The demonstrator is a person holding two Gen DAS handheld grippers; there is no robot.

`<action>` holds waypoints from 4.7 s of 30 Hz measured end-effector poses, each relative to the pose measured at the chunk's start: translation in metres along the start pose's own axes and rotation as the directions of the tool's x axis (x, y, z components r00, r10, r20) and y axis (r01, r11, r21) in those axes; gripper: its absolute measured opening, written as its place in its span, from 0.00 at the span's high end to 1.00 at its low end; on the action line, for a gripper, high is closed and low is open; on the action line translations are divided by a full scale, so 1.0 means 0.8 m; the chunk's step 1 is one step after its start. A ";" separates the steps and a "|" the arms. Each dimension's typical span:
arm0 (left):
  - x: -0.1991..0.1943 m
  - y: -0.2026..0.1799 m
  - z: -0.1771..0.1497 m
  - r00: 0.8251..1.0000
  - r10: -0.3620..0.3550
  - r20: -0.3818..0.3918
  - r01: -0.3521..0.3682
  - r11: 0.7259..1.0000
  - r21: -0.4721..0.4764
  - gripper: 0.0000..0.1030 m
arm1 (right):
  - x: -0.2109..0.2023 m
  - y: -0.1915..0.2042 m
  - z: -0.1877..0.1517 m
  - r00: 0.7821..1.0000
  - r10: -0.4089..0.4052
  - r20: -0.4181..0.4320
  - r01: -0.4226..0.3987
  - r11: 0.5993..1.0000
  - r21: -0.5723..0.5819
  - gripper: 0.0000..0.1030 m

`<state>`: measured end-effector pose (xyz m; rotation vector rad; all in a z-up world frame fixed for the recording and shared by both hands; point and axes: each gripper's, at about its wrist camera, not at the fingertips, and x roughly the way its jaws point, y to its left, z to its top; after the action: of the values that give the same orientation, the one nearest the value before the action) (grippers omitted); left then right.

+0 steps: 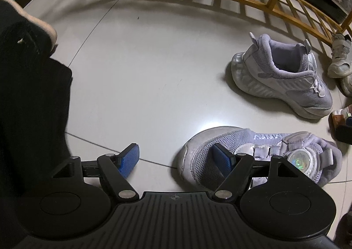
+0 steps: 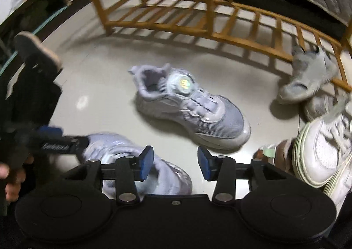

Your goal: Organize scattered shoes

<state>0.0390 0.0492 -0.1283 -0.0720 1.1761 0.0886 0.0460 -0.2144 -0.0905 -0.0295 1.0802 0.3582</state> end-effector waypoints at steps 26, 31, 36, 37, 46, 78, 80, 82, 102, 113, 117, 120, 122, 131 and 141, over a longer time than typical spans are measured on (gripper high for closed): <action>-0.011 0.008 0.002 1.000 0.005 -0.009 -0.005 0.999 -0.037 0.28 | -0.025 0.017 -0.019 0.999 0.034 -0.010 -0.034 0.997 -0.074 0.54; -0.003 0.006 0.001 0.999 0.018 -0.029 -0.020 0.999 -0.043 0.28 | 0.001 0.005 -0.014 0.996 -0.082 -0.028 0.080 0.995 -0.057 0.54; -0.001 0.004 0.000 0.999 0.023 -0.027 -0.024 0.999 -0.038 0.26 | 0.021 0.005 -0.036 0.992 -0.025 -0.120 0.021 0.999 -0.039 0.54; 0.000 0.004 0.001 0.999 0.018 -0.027 -0.019 0.999 -0.041 0.26 | 0.022 0.010 -0.040 0.992 -0.032 -0.122 0.026 0.998 -0.052 0.53; 0.016 -0.024 0.010 0.997 -0.065 -0.042 0.065 0.998 0.004 0.27 | 0.023 0.058 -0.072 0.976 0.042 -0.213 -0.079 0.983 -0.166 0.53; -0.067 -0.014 -0.018 0.995 -0.089 0.036 0.082 0.983 0.163 0.25 | 0.067 0.061 0.028 0.996 0.056 -0.068 -0.060 0.996 -0.072 0.48; -0.069 -0.016 -0.021 0.997 -0.077 0.026 0.071 0.980 0.184 0.24 | 0.077 0.062 0.028 0.995 0.037 -0.088 -0.044 0.997 -0.071 0.48; -0.070 -0.018 -0.023 0.998 -0.068 0.017 0.062 0.975 0.213 0.24 | 0.081 0.058 0.025 0.995 0.030 -0.100 -0.037 0.997 -0.069 0.47; -0.047 -0.022 -0.012 0.999 0.011 -0.031 -0.001 0.951 0.309 0.26 | 0.063 0.027 -0.026 0.981 -0.095 -0.170 0.069 0.986 -0.153 0.43; -0.134 0.002 0.028 0.995 0.034 0.094 -0.075 0.880 0.468 0.26 | 0.061 0.037 -0.029 0.980 -0.105 -0.167 0.077 0.983 -0.166 0.42; -0.178 0.036 0.047 0.988 0.063 0.141 -0.128 0.841 0.525 0.26 | 0.058 0.037 -0.025 0.981 -0.104 -0.165 0.076 0.982 -0.170 0.42; -0.219 0.085 0.053 0.975 0.124 0.184 -0.208 0.796 0.568 0.25 | 0.057 0.037 -0.023 0.981 -0.106 -0.164 0.079 0.983 -0.166 0.41; -0.242 0.126 0.053 0.960 0.184 0.209 -0.273 0.771 0.575 0.24 | 0.059 0.038 -0.023 0.980 -0.110 -0.164 0.082 0.982 -0.169 0.41; -0.241 0.237 0.015 0.930 0.284 0.234 -0.356 0.856 0.375 0.17 | 0.056 0.039 -0.012 0.985 -0.123 -0.122 0.097 0.974 -0.204 0.41; -0.174 0.103 0.024 0.953 -0.011 0.304 -0.065 0.968 0.241 0.17 | 0.042 -0.002 -0.006 0.988 -0.116 -0.102 0.105 0.989 -0.104 0.41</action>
<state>-0.0052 0.1287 0.0072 0.1747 0.8724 -0.0241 0.0565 -0.2079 -0.1218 -0.1978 1.1614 0.3122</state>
